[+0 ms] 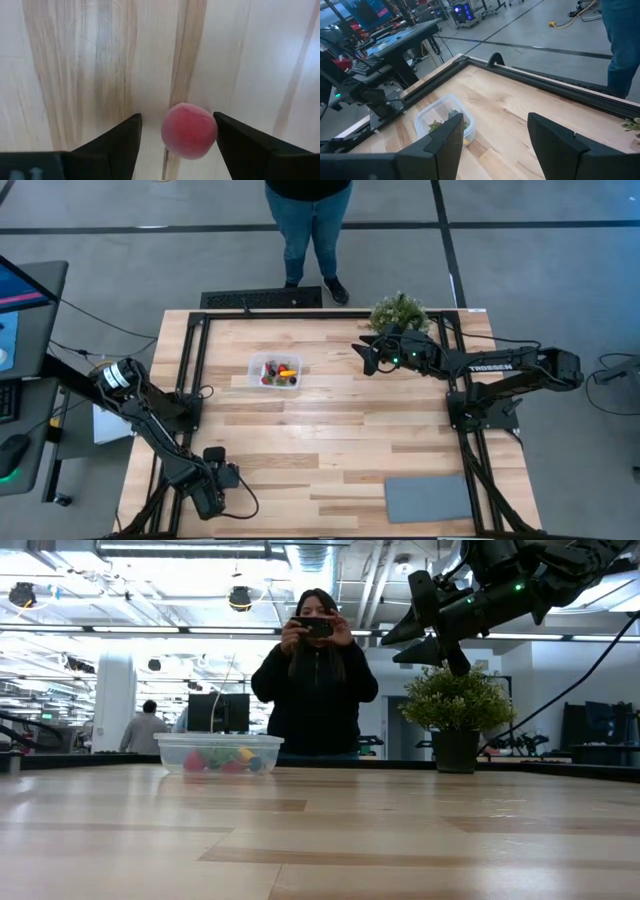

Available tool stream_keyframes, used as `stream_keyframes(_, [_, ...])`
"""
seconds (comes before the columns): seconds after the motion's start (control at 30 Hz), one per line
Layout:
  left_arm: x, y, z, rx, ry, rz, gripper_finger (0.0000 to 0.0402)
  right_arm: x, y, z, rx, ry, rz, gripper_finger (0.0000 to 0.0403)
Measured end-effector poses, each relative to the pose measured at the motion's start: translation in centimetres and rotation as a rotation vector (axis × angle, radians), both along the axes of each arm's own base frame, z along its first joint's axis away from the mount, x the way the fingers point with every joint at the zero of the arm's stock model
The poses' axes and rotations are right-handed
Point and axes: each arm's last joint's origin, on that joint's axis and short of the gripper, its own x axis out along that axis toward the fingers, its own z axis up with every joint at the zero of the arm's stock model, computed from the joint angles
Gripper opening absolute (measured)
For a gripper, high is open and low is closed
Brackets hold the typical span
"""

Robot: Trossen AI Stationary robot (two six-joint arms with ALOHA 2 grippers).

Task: Pick and placing Produce into tupperware
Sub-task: Put the apricot into the transparent bin

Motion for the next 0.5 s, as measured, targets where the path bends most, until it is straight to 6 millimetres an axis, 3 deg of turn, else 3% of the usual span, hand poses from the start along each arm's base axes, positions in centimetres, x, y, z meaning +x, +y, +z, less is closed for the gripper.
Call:
stream_keyframes(0.2, [-0.01, -0.01, 0.0, -0.004, 0.005, -0.001, 0.0221, 0.0, 0.0, -0.01, 0.0, 0.0, 0.0, 0.0244])
stream_keyframes(0.5, [-0.01, -0.01, 0.0, -0.003, 0.004, -0.001, 0.0127, 0.0, 0.0, -0.01, 0.0, 0.0, 0.0, 0.0244])
